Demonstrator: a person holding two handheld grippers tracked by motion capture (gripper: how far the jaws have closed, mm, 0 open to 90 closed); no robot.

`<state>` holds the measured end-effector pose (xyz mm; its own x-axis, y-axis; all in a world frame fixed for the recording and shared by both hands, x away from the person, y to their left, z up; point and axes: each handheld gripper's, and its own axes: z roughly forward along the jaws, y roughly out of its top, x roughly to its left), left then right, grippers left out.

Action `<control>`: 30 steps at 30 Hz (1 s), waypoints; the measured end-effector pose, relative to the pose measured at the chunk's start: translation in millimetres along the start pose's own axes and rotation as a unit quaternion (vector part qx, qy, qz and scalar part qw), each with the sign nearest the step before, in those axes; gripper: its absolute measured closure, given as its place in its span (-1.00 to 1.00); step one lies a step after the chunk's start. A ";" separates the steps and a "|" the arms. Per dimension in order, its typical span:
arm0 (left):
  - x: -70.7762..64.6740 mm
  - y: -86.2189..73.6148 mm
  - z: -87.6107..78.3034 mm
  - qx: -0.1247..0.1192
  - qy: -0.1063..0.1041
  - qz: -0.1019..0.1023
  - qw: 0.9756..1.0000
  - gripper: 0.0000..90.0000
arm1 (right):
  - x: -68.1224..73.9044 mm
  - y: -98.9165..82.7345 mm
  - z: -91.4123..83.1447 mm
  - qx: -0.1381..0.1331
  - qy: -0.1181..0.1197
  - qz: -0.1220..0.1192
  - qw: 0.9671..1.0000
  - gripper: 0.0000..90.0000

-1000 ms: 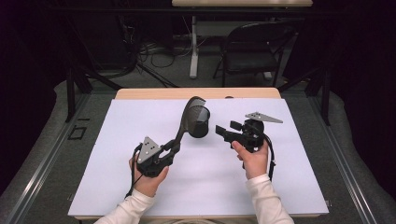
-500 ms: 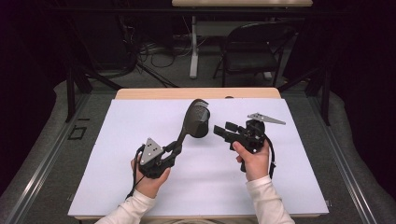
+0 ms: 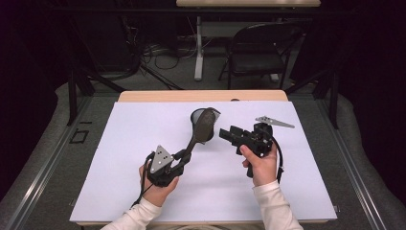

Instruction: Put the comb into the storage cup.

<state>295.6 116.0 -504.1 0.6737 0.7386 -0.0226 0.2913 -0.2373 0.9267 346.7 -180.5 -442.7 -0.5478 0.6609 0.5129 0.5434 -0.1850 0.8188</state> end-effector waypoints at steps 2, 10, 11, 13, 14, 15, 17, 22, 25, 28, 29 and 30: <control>-1.5 -1.0 0.9 0.002 0.000 0.004 1.000 0.62 | -0.1 0.2 -0.4 0.002 0.004 0.002 1.000 -0.07; -7.5 -4.0 3.6 0.007 -0.004 0.016 1.000 0.62 | 0.1 0.1 -0.3 0.005 0.022 0.003 1.000 0.02; -7.8 -4.1 3.7 0.008 -0.005 0.016 1.000 0.62 | 0.0 0.1 -0.4 0.004 0.024 0.004 1.000 0.02; -8.3 -4.4 4.0 0.008 -0.006 0.017 1.000 0.62 | -0.9 0.0 -0.8 -0.002 0.026 0.009 1.000 0.05; -8.7 -4.5 4.1 0.008 -0.007 0.017 1.000 0.62 | -1.4 0.3 -1.5 -0.001 0.026 0.013 1.000 0.06; -9.0 -4.6 4.1 0.008 -0.008 0.017 1.000 0.62 | -2.4 0.3 -1.6 -0.005 0.029 0.016 0.999 0.07; -10.0 -4.8 4.2 0.008 -0.009 0.018 1.000 0.62 | -3.6 0.3 -2.2 -0.005 0.026 0.020 0.999 0.07; -12.2 -5.3 4.9 0.010 -0.012 0.020 1.000 0.62 | -6.0 0.3 -2.4 0.001 0.023 0.023 0.999 0.07; -13.1 -5.8 5.4 0.011 -0.014 0.020 1.000 0.62 | -5.9 0.0 -2.2 0.000 0.021 0.021 1.000 0.10; -15.0 -6.7 6.1 0.013 -0.016 0.019 1.000 0.62 | -6.7 -1.1 -2.5 -0.007 0.024 0.026 0.999 0.20; -15.6 -7.0 6.3 0.013 -0.017 0.020 1.000 0.62 | -7.2 -1.8 -2.3 -0.008 0.027 0.030 0.999 0.22; -16.5 -7.3 6.6 0.015 -0.019 0.020 1.000 0.62 | -7.6 -2.4 -1.9 -0.009 0.032 0.036 0.999 0.23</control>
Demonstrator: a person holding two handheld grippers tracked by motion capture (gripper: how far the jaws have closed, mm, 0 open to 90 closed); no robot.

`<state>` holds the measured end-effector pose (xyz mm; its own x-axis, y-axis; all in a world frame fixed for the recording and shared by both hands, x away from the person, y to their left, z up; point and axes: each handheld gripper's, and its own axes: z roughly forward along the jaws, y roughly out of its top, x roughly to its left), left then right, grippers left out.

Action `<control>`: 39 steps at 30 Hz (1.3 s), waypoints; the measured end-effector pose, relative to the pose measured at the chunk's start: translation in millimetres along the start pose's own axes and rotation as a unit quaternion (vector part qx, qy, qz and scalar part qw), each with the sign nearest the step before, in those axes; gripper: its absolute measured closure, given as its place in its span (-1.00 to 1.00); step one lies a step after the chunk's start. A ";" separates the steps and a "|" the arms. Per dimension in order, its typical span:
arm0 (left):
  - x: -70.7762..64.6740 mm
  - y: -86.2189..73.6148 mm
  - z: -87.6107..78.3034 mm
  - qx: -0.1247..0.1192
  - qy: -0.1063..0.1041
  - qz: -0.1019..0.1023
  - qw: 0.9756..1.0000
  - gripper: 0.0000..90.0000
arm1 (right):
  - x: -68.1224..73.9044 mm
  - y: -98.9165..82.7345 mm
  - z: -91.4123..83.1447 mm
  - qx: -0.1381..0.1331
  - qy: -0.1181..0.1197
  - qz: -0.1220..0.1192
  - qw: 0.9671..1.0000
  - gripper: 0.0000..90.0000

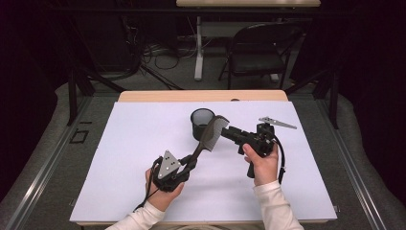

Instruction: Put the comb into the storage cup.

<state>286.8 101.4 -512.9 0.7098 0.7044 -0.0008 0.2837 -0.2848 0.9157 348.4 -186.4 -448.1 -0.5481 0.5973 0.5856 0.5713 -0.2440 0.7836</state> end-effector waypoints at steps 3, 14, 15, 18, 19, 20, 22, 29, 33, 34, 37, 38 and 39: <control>-1.8 -0.5 0.9 0.001 -0.001 0.003 1.000 0.62 | -1.6 -1.8 1.1 -0.004 0.008 0.008 1.000 0.30; -5.2 -1.2 1.7 0.004 -0.006 0.005 1.000 0.62 | -2.6 -5.4 2.2 -0.007 0.019 0.019 1.000 0.57; -5.6 -1.4 1.9 0.005 -0.007 0.004 1.000 0.62 | -2.7 -5.6 2.5 -0.009 0.019 0.018 1.000 0.57; -6.5 -1.6 2.3 0.005 -0.009 0.007 1.000 0.62 | -3.1 -6.4 3.3 -0.007 0.021 0.017 1.000 0.60; -6.8 -1.6 2.3 0.005 -0.010 0.007 1.000 0.62 | -3.2 -6.7 3.6 -0.009 0.021 0.018 1.000 0.61; -7.3 -1.6 2.3 0.006 -0.010 0.006 1.000 0.62 | -3.5 -6.9 3.7 -0.009 0.021 0.017 1.000 0.63; -7.8 -1.6 2.3 0.006 -0.012 0.005 1.000 0.62 | -3.9 -7.3 4.0 -0.010 0.022 0.018 1.000 0.64; -9.8 -2.0 2.7 0.007 -0.016 0.004 1.000 0.62 | -4.3 -7.7 3.2 -0.014 0.023 0.023 0.999 0.70; -10.4 -2.0 2.6 0.006 -0.017 0.003 1.000 0.62 | -4.6 -8.1 3.4 -0.016 0.028 0.029 0.999 0.74; -10.4 -1.9 2.6 0.006 -0.018 0.002 1.000 0.62 | -4.7 -8.3 3.7 -0.018 0.029 0.030 0.999 0.75; -10.6 -1.9 2.6 0.005 -0.018 0.002 1.000 0.62 | -5.0 -8.5 3.5 -0.016 0.033 0.033 0.999 0.79; -10.6 -1.9 2.5 0.006 -0.018 0.002 1.000 0.62 | -5.1 -8.6 3.6 -0.018 0.034 0.035 0.999 0.79; -10.6 -1.9 2.6 0.005 -0.019 0.002 1.000 0.62 | -5.4 -8.6 3.3 -0.018 0.034 0.035 0.999 0.80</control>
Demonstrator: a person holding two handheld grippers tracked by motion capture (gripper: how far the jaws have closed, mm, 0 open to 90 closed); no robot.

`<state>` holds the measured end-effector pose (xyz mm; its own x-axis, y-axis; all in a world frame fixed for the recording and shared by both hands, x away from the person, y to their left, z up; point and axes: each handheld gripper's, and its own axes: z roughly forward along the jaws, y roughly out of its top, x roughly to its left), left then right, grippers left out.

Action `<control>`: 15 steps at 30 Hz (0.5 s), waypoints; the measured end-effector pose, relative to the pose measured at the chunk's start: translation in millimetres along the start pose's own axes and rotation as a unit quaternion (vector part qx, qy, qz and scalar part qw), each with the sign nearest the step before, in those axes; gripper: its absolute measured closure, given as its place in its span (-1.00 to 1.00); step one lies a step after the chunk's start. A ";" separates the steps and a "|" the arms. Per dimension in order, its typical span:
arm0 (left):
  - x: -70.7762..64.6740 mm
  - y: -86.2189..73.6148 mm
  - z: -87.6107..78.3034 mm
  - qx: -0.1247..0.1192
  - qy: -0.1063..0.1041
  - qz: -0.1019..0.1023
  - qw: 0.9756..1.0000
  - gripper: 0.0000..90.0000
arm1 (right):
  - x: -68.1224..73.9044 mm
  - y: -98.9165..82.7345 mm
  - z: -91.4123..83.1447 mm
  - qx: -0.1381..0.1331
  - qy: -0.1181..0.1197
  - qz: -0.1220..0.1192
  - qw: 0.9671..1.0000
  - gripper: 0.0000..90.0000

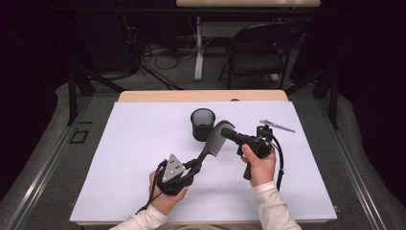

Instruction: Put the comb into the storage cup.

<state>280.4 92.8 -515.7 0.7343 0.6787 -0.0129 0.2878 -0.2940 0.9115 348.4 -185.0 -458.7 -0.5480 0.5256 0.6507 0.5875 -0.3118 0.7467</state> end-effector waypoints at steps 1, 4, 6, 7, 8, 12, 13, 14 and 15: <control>-0.1 0.0 -0.1 0.000 0.000 0.000 1.000 0.62 | -0.3 0.0 -0.1 -0.001 0.000 0.001 1.000 0.81; -0.1 0.0 -0.2 -0.001 0.000 0.001 1.000 0.62 | -0.6 -0.2 -0.4 -0.002 0.001 0.004 1.000 0.84; -0.3 0.0 -0.2 -0.001 0.000 0.001 1.000 0.62 | -0.9 -0.3 -0.5 -0.004 0.000 0.005 1.000 0.87; -0.4 0.0 -0.1 -0.001 0.000 0.001 1.000 0.62 | -1.2 -0.3 -0.7 -0.003 -0.001 0.004 1.000 0.88; -0.4 -0.1 0.0 -0.001 -0.001 0.001 1.000 0.62 | -1.4 -0.3 -0.8 -0.004 0.000 0.006 1.000 0.89; -0.4 0.0 0.0 -0.001 -0.001 0.000 1.000 0.62 | -2.3 -0.6 -1.0 -0.006 0.005 0.013 1.000 0.92; -0.3 0.0 0.0 -0.001 -0.001 0.000 1.000 0.62 | -2.4 -0.8 -1.0 -0.008 0.006 0.015 1.000 0.92; -0.3 -0.1 0.0 -0.002 -0.001 0.000 1.000 0.62 | -2.3 -1.1 -0.5 -0.011 0.009 0.016 1.000 0.93; -0.4 -0.2 0.1 -0.001 -0.001 0.001 1.000 0.62 | -2.4 -1.1 -0.7 -0.010 0.010 0.017 1.000 0.93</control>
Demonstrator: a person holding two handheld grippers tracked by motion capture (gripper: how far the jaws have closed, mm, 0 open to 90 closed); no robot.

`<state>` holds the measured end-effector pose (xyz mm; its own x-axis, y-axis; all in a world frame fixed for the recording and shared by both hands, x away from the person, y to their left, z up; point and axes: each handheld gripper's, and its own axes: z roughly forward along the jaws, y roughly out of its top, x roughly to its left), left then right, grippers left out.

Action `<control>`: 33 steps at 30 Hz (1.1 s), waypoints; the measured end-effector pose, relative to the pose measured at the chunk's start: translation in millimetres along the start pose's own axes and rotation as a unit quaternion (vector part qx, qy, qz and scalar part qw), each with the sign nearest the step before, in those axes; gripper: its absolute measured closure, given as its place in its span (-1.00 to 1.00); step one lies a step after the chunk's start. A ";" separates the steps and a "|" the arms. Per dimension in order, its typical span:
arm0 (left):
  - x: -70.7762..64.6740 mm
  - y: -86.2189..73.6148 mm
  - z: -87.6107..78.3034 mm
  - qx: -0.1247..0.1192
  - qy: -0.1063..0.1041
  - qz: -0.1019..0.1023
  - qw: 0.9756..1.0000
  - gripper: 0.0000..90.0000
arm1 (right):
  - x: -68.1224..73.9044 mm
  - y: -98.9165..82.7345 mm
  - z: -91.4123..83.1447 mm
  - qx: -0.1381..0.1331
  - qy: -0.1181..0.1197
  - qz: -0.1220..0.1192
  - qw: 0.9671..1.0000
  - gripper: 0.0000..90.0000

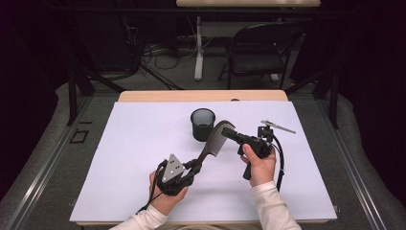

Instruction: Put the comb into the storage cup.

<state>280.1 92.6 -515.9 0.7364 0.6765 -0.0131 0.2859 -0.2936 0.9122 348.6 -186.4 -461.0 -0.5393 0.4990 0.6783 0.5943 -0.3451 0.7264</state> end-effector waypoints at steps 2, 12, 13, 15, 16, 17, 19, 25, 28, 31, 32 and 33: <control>-0.2 -0.4 0.3 0.000 0.000 0.000 1.000 0.62 | 0.0 0.0 -0.2 0.002 0.003 0.002 1.000 0.94; -0.4 -1.2 0.9 0.001 0.001 0.002 1.000 0.62 | -1.3 0.2 -0.3 0.004 0.013 0.009 1.000 0.95; -0.2 -1.2 1.1 0.001 0.000 0.002 1.000 0.62 | -1.6 0.1 -0.4 0.005 0.013 0.009 1.000 0.95; -0.3 -1.2 0.9 0.002 0.001 0.002 1.000 0.62 | -2.5 -0.4 -0.8 0.005 0.014 0.014 1.000 0.95; -0.2 -1.2 0.9 0.002 0.001 0.003 1.000 0.62 | -2.9 -0.6 -0.5 0.003 0.016 0.016 1.000 0.95; -0.3 -1.3 1.1 0.002 0.000 0.003 1.000 0.62 | -3.3 -1.1 0.2 -0.003 0.018 0.019 1.000 0.95; -0.6 -1.7 1.4 0.001 0.001 0.002 1.000 0.62 | -4.1 -0.7 -0.8 0.006 0.020 0.025 0.999 0.95; -0.8 -2.1 1.8 0.003 0.002 0.004 1.000 0.62 | -4.9 -0.2 -1.5 0.011 0.021 0.027 0.999 0.96; -1.0 -2.4 2.2 0.003 0.002 0.005 1.000 0.62 | -5.5 -0.1 -1.7 0.014 0.020 0.030 0.999 0.96; -1.2 -2.7 2.5 0.003 0.002 0.004 1.000 0.62 | -6.0 0.1 -1.8 0.014 0.020 0.030 0.999 0.96; -1.2 -2.9 2.6 0.003 0.002 0.004 1.000 0.62 | -6.1 0.0 -1.6 0.013 0.021 0.031 0.999 0.96; -1.3 -2.9 2.6 0.003 0.002 0.004 1.000 0.62 | -6.2 0.0 -1.6 0.013 0.020 0.031 0.999 0.96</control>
<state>279.9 90.8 -519.6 0.7366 0.6763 -0.0048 0.2845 -0.3034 0.9094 351.0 -190.8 -465.1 -0.5244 0.4443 0.7264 0.6429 -0.3527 0.6799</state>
